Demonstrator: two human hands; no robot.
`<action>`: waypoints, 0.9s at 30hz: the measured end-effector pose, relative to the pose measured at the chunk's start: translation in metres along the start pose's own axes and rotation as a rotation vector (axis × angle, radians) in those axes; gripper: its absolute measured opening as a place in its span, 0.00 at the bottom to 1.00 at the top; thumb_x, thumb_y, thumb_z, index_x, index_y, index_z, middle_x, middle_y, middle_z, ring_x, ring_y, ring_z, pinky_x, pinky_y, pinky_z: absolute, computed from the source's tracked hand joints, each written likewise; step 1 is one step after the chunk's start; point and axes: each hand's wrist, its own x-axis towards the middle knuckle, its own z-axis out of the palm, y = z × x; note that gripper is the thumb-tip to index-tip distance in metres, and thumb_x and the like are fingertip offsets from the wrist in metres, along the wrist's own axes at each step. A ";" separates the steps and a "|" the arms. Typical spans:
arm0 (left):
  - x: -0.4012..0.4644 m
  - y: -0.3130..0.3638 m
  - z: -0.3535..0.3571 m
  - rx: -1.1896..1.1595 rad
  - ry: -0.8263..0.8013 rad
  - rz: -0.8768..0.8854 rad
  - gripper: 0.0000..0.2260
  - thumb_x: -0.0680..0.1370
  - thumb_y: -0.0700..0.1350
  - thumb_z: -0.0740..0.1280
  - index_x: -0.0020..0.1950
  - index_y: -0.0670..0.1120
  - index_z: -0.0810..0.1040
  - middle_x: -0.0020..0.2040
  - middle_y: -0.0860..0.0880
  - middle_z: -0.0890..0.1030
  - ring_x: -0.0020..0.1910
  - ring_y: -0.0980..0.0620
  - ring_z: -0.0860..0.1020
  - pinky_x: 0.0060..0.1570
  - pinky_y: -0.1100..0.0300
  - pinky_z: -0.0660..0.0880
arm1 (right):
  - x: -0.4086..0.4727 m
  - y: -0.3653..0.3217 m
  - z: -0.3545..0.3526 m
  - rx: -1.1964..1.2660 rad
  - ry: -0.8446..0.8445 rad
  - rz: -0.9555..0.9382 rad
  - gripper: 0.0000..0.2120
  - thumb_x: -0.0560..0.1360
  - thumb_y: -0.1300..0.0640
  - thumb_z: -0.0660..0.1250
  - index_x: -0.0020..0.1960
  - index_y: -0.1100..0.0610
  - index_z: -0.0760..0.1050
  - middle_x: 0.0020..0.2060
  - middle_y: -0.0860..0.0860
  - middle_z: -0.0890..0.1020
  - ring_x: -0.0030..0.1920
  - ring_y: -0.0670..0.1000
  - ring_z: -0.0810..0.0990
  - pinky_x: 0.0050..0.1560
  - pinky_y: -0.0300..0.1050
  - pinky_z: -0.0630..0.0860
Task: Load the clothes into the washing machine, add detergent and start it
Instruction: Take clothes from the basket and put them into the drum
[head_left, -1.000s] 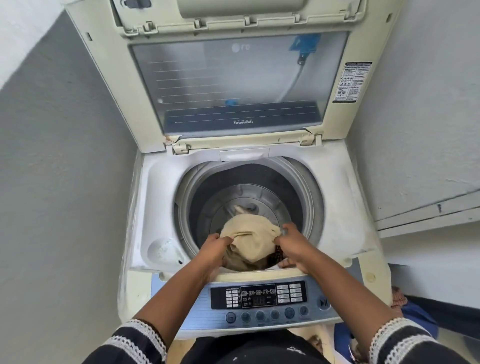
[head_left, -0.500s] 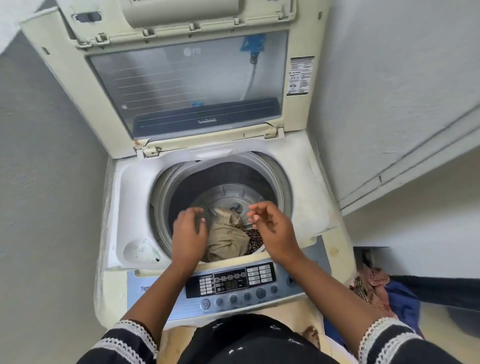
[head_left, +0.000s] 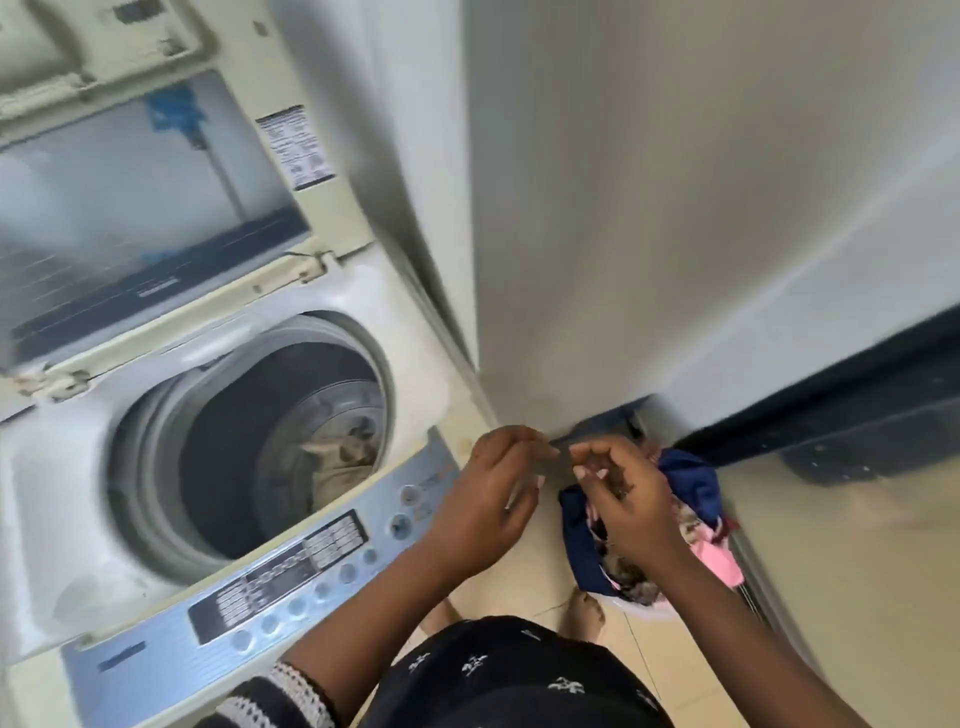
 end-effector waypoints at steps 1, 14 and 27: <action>0.005 0.004 0.017 0.006 -0.056 0.010 0.15 0.76 0.36 0.66 0.62 0.43 0.77 0.61 0.46 0.75 0.64 0.49 0.71 0.65 0.64 0.65 | -0.006 0.018 -0.016 -0.026 0.001 0.049 0.09 0.75 0.61 0.67 0.54 0.53 0.78 0.50 0.47 0.81 0.50 0.46 0.81 0.50 0.39 0.77; 0.056 -0.016 0.211 0.092 -0.606 -0.224 0.19 0.77 0.43 0.65 0.68 0.45 0.71 0.65 0.44 0.70 0.65 0.45 0.69 0.65 0.55 0.67 | -0.026 0.229 -0.137 -0.277 -0.327 0.657 0.14 0.75 0.60 0.70 0.60 0.57 0.76 0.56 0.52 0.81 0.57 0.55 0.80 0.59 0.52 0.77; 0.083 -0.113 0.342 0.288 -0.886 -0.285 0.23 0.78 0.43 0.64 0.73 0.47 0.67 0.71 0.45 0.68 0.69 0.43 0.66 0.65 0.47 0.70 | 0.012 0.394 -0.086 -0.679 -0.603 0.734 0.32 0.75 0.53 0.68 0.76 0.48 0.60 0.78 0.58 0.55 0.76 0.64 0.59 0.70 0.60 0.67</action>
